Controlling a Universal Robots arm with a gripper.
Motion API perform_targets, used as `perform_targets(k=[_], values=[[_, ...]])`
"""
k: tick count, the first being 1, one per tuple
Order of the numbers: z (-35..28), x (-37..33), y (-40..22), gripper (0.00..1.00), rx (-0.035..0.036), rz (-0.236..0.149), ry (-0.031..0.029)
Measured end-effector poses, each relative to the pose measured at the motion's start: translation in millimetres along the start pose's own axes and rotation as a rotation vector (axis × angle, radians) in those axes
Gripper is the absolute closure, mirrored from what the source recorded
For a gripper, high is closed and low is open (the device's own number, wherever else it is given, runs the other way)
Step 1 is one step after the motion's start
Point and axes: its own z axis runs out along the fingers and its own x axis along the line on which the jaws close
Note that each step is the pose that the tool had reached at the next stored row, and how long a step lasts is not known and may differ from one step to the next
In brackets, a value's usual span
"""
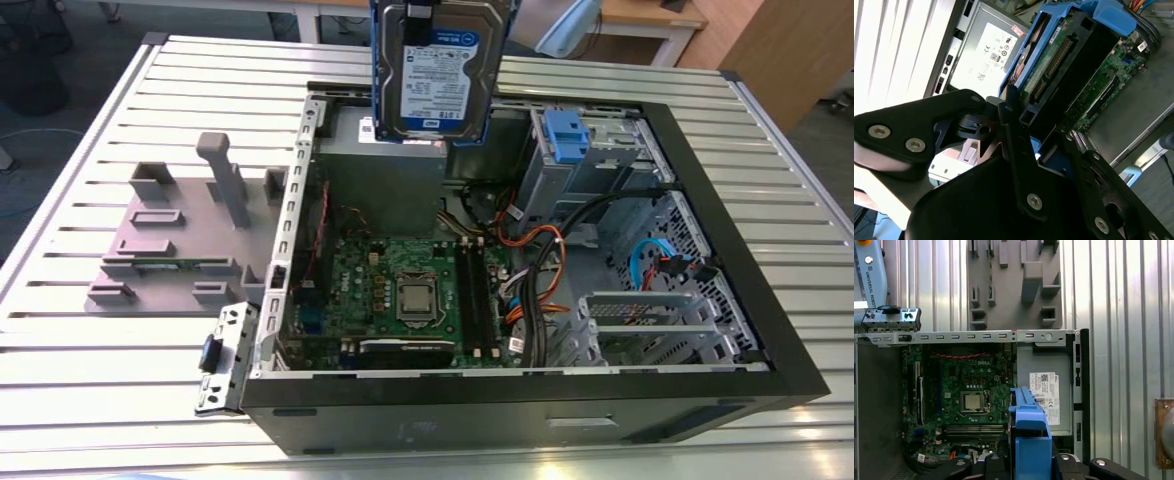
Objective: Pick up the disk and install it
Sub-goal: 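Pick up the disk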
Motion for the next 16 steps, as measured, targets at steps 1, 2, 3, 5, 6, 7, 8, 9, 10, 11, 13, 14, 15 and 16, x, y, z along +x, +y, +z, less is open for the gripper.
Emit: perform_targets(k=[1,2,3,5,6,7,8,9,10,11,13,14,15,16], values=[[0.0,0.3,0.0,0.64,0.0000,0.000,0.0000],[0.0,0.6,0.0,0.64,0.0000,0.000,0.0000],[0.0,0.9,0.0,0.64,0.0000,0.000,0.0000],[0.0,1.5,-0.1,0.64,0.0000,0.000,0.0001],[0.0,1.8,-0.1,0.64,0.0000,0.000,0.0000],[0.0,2.1,-0.1,0.64,0.0000,0.000,0.0000],[0.0,2.3,-0.1,0.64,0.0000,0.000,-0.0001],[0.0,2.6,-0.1,0.64,0.0000,0.000,0.0000],[0.0,2.9,-0.1,0.64,0.0000,0.000,0.0000],[0.0,3.2,-0.1,0.64,0.0000,0.000,0.0000],[0.0,3.7,-0.1,0.64,0.0000,0.000,0.0000],[0.0,4.0,-0.1,0.64,0.0000,0.000,0.0000],[0.0,4.2,-0.2,0.64,0.0000,0.000,0.0000],[0.0,4.5,-0.2,0.64,-0.0001,0.000,0.0001]])
